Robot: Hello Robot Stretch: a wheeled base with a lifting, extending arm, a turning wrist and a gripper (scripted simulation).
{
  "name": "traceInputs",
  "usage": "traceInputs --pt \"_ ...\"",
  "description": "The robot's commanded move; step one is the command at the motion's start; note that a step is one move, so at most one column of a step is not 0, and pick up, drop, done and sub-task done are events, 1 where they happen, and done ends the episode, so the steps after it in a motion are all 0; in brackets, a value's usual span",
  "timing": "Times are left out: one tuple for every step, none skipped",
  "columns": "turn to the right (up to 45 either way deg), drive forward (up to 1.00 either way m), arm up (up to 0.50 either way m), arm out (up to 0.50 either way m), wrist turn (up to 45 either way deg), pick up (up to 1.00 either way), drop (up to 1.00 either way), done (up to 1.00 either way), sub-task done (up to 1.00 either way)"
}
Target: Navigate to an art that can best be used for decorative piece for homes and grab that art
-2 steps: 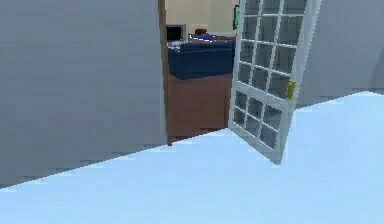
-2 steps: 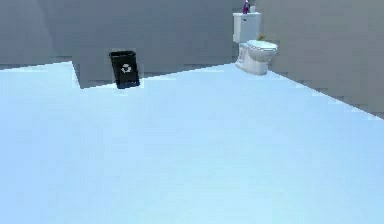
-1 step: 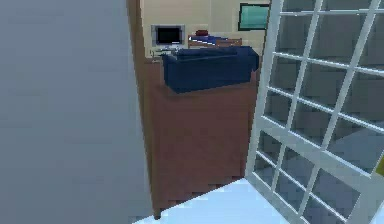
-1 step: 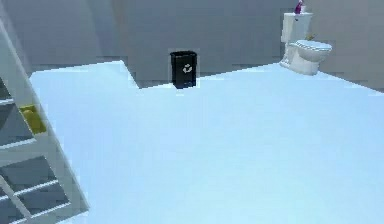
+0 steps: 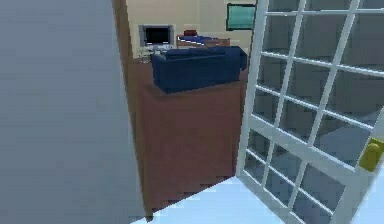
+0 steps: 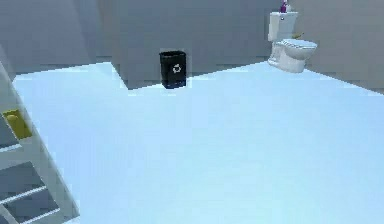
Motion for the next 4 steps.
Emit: traceInputs --pt "0.0 1.00 0.00 0.00 0.0 0.00 0.00 0.00 0.00" --pt "6.0 0.00 0.00 0.00 0.0 0.00 0.00 0.00 0.00" --pt "0.0 0.20 0.00 0.00 0.0 0.00 0.00 0.00 0.00" --pt "-33.0 0.00 0.00 0.00 0.0 0.00 0.00 0.00 0.00"
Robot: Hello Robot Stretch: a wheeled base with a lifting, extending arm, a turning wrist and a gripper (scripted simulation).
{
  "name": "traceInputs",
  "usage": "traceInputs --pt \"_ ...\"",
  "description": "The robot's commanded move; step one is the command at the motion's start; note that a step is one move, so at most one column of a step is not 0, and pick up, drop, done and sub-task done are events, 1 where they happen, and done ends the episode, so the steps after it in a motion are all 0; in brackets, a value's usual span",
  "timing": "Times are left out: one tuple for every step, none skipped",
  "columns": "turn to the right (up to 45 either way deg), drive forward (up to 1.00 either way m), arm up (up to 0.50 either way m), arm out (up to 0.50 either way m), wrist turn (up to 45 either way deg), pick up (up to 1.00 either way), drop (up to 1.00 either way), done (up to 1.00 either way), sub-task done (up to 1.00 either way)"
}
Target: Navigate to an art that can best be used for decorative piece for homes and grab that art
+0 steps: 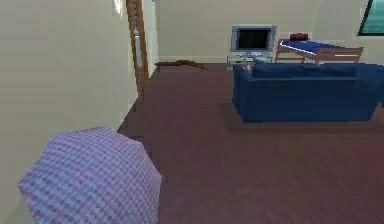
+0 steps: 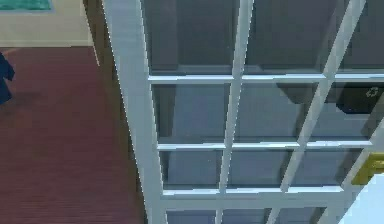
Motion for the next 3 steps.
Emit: traceInputs --pt "0.0 0.75 0.00 0.00 0.0 0.00 0.00 0.00 0.00" --pt "12.0 0.00 0.00 0.00 0.0 0.00 0.00 0.00 0.00" --pt "0.0 0.85 0.00 0.00 0.0 0.00 0.00 0.00 0.00"
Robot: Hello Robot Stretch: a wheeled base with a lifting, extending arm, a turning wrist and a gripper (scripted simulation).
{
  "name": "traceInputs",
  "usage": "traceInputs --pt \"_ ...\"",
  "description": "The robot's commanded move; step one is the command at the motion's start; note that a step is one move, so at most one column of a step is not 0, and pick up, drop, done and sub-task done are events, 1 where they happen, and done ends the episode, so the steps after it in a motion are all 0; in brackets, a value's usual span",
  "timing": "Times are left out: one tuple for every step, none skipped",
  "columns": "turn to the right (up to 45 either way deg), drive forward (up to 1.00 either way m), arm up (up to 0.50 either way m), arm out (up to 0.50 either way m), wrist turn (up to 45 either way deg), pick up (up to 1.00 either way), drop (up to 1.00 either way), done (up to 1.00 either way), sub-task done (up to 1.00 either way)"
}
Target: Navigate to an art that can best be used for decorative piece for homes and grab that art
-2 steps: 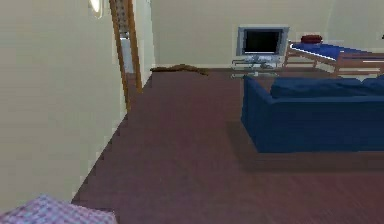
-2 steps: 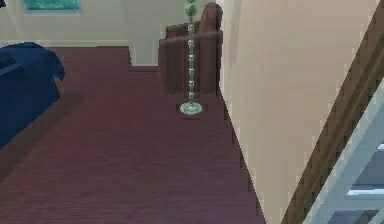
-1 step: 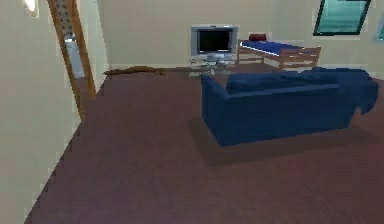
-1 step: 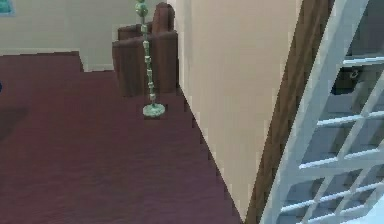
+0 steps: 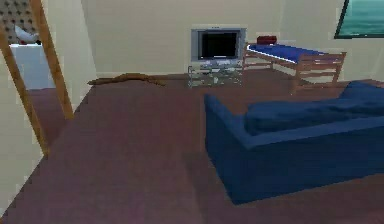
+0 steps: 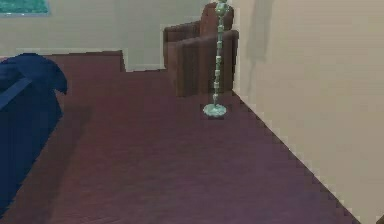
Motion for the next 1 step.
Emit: traceInputs --pt "-27.0 0.00 0.00 0.00 0.0 0.00 0.00 0.00 0.00"
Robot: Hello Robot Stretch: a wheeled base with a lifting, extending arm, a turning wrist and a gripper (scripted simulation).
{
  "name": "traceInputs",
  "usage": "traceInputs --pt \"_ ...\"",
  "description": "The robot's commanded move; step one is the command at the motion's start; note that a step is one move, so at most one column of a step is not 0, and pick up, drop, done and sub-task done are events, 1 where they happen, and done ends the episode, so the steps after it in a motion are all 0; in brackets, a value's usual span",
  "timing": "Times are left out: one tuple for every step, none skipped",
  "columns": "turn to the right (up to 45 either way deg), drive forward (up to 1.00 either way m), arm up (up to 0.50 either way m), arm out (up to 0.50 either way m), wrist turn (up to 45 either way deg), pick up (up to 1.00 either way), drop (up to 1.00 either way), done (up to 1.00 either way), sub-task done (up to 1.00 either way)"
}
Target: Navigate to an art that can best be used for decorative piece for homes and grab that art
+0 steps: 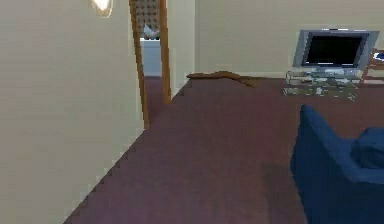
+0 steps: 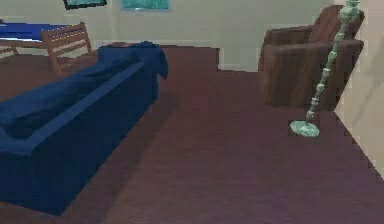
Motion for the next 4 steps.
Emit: traceInputs --pt "0.0 1.00 0.00 0.00 0.0 0.00 0.00 0.00 0.00" --pt "0.0 1.00 0.00 0.00 0.0 0.00 0.00 0.00 0.00" --pt "-3.0 0.00 0.00 0.00 0.0 0.00 0.00 0.00 0.00" --pt "0.0 0.65 0.00 0.00 0.0 0.00 0.00 0.00 0.00"
